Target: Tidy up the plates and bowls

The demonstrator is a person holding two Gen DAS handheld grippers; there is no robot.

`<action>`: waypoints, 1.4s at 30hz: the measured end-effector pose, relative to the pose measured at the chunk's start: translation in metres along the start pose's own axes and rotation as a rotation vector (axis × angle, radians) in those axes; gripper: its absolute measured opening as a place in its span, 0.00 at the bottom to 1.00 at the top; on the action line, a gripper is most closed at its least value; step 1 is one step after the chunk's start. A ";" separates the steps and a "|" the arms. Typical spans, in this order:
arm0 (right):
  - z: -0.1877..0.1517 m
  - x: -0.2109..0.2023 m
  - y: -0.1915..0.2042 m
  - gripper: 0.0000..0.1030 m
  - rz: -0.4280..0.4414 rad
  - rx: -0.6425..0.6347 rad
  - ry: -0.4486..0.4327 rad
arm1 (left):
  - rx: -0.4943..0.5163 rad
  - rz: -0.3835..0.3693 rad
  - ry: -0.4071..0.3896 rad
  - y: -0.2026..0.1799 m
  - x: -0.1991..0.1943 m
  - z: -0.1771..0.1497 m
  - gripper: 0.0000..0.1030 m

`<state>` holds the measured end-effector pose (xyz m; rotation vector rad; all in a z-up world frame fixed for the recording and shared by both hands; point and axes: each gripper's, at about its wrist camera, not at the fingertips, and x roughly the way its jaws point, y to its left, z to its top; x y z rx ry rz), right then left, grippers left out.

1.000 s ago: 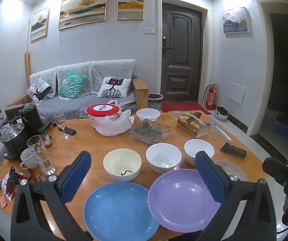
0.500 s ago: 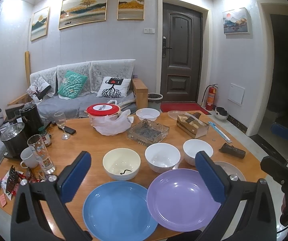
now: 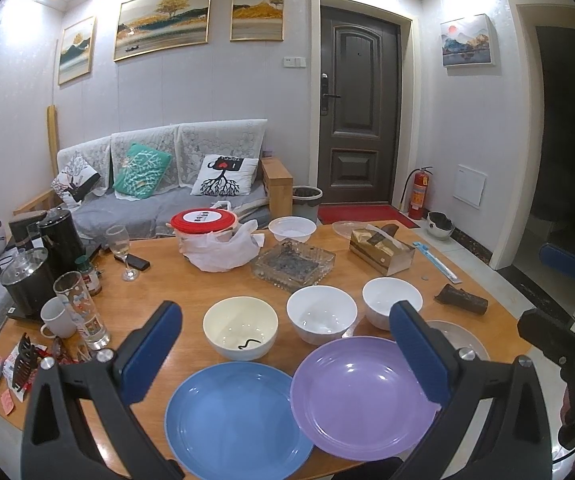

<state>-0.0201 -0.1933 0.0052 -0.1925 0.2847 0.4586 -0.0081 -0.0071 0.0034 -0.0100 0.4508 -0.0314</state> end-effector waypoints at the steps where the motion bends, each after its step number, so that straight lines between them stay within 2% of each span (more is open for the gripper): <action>1: 0.000 0.000 0.000 0.99 0.000 0.001 0.000 | 0.000 0.001 0.000 0.000 0.000 0.000 1.00; 19: 0.001 -0.006 0.003 0.99 -0.001 -0.001 -0.009 | 0.003 0.001 -0.003 -0.002 0.001 0.002 1.00; 32: -0.001 -0.005 0.004 0.99 0.049 0.024 0.003 | 0.004 -0.006 0.006 -0.002 0.006 0.002 1.00; 35: -0.001 -0.003 0.003 0.99 0.040 0.037 0.013 | -0.001 -0.025 0.012 -0.001 0.009 0.001 1.00; 38: -0.002 -0.001 -0.005 0.99 0.068 0.067 0.029 | -0.004 -0.034 0.011 0.000 0.013 0.000 1.00; 42: -0.008 0.011 -0.017 0.98 0.073 0.125 0.089 | 0.003 -0.062 0.016 0.003 0.022 -0.003 0.99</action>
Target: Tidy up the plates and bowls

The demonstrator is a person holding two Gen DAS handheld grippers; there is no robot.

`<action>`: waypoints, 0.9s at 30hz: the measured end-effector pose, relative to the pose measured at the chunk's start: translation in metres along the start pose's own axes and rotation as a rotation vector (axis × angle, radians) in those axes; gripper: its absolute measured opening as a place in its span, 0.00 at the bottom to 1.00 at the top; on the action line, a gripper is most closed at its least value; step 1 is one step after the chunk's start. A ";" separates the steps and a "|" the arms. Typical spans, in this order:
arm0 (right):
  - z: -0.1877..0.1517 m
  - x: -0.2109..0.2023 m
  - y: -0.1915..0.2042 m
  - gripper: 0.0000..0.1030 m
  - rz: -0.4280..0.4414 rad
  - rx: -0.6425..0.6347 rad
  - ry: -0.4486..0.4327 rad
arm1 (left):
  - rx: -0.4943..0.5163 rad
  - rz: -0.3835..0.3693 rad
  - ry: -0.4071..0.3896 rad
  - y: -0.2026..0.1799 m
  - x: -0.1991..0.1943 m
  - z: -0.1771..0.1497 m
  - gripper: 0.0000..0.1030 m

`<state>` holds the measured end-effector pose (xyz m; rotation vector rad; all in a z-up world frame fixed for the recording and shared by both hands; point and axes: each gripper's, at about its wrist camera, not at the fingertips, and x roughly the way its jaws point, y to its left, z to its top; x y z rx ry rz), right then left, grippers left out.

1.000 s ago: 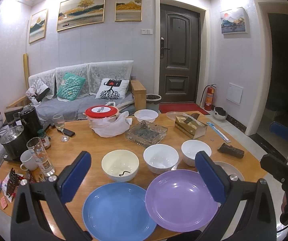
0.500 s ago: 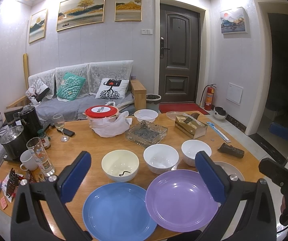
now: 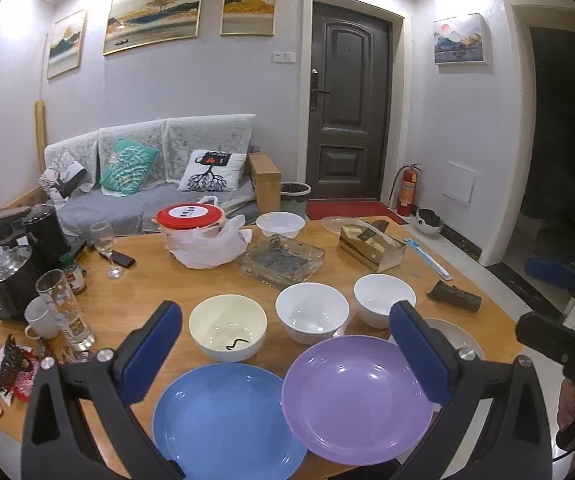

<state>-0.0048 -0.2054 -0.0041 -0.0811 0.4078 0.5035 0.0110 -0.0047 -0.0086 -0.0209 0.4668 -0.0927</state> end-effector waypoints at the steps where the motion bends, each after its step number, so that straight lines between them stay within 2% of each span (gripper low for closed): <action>1: -0.003 0.004 -0.003 0.98 -0.005 0.006 0.014 | 0.002 -0.008 0.005 0.001 0.004 -0.002 0.99; 3: -0.009 0.014 -0.010 0.97 -0.011 0.024 0.059 | -0.005 -0.024 0.036 0.005 0.016 -0.007 0.99; 5: -0.021 0.031 -0.019 0.89 -0.021 0.057 0.126 | -0.034 -0.055 0.087 0.011 0.032 -0.015 0.98; 6: -0.028 0.039 -0.024 0.80 -0.026 0.074 0.157 | -0.051 -0.071 0.114 0.014 0.041 -0.020 0.97; 8: -0.047 0.060 -0.036 0.69 -0.037 0.123 0.243 | -0.086 -0.106 0.188 0.022 0.063 -0.034 0.81; 12: -0.083 0.092 -0.062 0.59 -0.044 0.226 0.369 | -0.164 -0.144 0.336 0.035 0.106 -0.064 0.59; 14: -0.095 0.103 -0.069 0.53 -0.046 0.252 0.399 | -0.210 -0.158 0.406 0.040 0.124 -0.079 0.45; 17: -0.108 0.113 -0.075 0.48 -0.055 0.276 0.435 | -0.243 -0.168 0.448 0.042 0.138 -0.096 0.40; 22: -0.117 0.122 -0.073 0.27 -0.059 0.284 0.474 | -0.248 -0.176 0.475 0.034 0.144 -0.106 0.25; 27: -0.120 0.121 -0.066 0.21 -0.049 0.273 0.485 | -0.229 -0.171 0.489 0.029 0.148 -0.110 0.11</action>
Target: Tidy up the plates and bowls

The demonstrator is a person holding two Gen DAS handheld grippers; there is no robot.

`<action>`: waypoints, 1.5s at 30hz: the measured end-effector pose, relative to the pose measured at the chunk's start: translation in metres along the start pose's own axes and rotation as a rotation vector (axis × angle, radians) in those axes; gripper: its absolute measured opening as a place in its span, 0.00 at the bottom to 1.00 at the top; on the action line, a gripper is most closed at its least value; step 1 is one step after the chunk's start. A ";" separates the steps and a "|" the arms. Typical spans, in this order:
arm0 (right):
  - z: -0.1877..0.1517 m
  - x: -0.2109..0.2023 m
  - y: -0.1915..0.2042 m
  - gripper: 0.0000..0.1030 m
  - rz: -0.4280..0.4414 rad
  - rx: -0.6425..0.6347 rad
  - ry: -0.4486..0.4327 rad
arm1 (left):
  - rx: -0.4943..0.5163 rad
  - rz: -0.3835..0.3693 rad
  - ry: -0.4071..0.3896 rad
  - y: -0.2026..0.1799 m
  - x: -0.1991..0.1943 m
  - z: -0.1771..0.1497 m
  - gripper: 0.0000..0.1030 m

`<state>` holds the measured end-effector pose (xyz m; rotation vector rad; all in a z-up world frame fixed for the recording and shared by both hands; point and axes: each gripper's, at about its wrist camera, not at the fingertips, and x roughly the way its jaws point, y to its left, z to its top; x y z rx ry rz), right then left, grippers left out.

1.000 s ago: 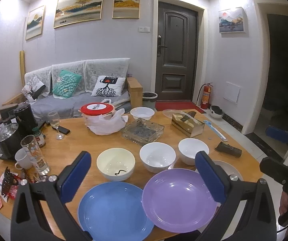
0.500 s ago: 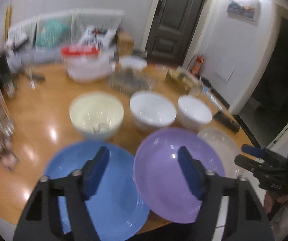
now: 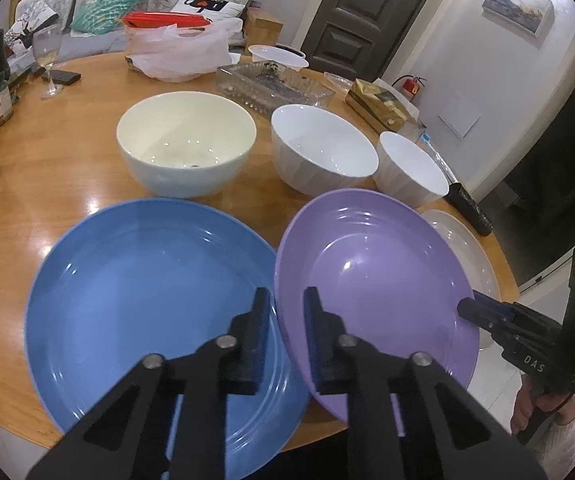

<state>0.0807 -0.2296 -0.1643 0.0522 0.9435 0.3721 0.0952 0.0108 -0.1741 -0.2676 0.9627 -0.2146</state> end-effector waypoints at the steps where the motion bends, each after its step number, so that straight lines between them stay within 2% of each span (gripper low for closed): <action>1: 0.000 0.000 0.001 0.20 -0.003 -0.001 0.003 | 0.003 0.006 0.002 0.000 0.002 -0.001 0.10; 11: -0.002 0.000 0.008 0.20 0.018 -0.019 0.006 | 0.013 0.020 0.026 0.003 0.005 -0.004 0.08; 19: -0.001 -0.004 0.007 0.20 0.004 -0.026 -0.008 | 0.040 0.044 0.018 -0.009 0.002 0.003 0.08; 29: -0.001 -0.029 -0.031 0.21 -0.060 0.030 -0.063 | 0.152 0.016 0.008 -0.061 0.010 0.022 0.08; 39: -0.012 -0.048 -0.083 0.21 -0.181 0.100 -0.071 | 0.302 0.004 0.053 -0.135 0.050 0.028 0.08; 45: -0.016 -0.047 -0.098 0.21 -0.239 0.097 -0.047 | 0.355 0.024 0.095 -0.155 0.073 0.025 0.08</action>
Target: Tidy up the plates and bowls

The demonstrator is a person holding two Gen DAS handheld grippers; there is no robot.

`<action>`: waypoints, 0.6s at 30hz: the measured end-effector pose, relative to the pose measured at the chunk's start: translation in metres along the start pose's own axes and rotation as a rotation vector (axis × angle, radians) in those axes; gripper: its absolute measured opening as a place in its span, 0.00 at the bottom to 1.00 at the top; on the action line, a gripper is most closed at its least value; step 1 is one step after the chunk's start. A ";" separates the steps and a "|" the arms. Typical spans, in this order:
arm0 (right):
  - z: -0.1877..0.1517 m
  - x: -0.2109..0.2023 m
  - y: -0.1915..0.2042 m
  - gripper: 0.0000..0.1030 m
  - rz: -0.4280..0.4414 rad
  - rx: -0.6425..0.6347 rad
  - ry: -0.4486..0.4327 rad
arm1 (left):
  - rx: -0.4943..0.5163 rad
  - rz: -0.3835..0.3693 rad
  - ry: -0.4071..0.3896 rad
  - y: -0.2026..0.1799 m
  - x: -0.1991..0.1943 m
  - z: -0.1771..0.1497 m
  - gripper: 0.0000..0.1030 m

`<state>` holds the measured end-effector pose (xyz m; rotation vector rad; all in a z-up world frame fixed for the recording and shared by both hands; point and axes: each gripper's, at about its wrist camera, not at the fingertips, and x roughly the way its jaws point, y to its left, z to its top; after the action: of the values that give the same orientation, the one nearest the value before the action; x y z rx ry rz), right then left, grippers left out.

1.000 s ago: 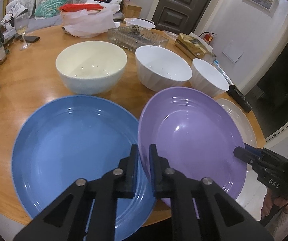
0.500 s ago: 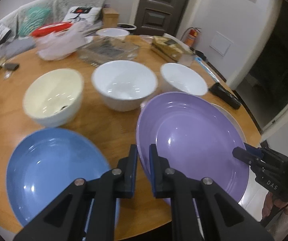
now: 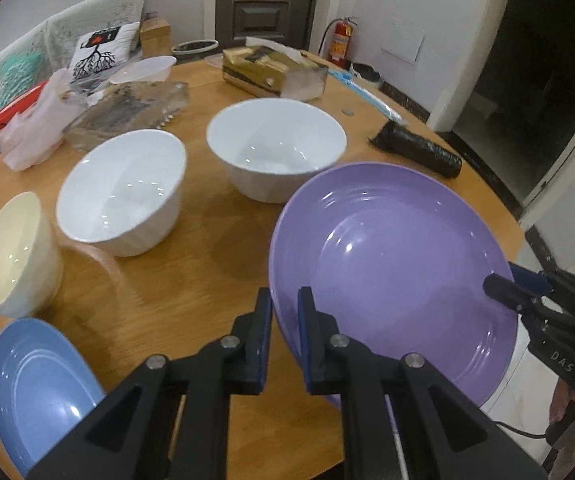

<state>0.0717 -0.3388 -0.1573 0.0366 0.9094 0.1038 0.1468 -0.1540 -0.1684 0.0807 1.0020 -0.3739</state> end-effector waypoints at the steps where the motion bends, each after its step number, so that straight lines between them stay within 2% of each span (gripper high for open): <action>1: 0.000 0.002 -0.002 0.21 -0.004 0.000 0.005 | 0.005 0.003 0.005 0.000 0.002 0.000 0.08; 9: -0.006 0.009 -0.003 0.21 -0.034 -0.018 0.024 | 0.020 0.009 0.043 -0.005 0.018 -0.004 0.08; 18: -0.006 0.015 -0.001 0.24 -0.067 -0.032 0.033 | 0.062 0.033 0.040 -0.011 0.023 -0.006 0.10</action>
<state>0.0759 -0.3387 -0.1730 -0.0250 0.9407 0.0563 0.1489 -0.1691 -0.1893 0.1608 1.0275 -0.3740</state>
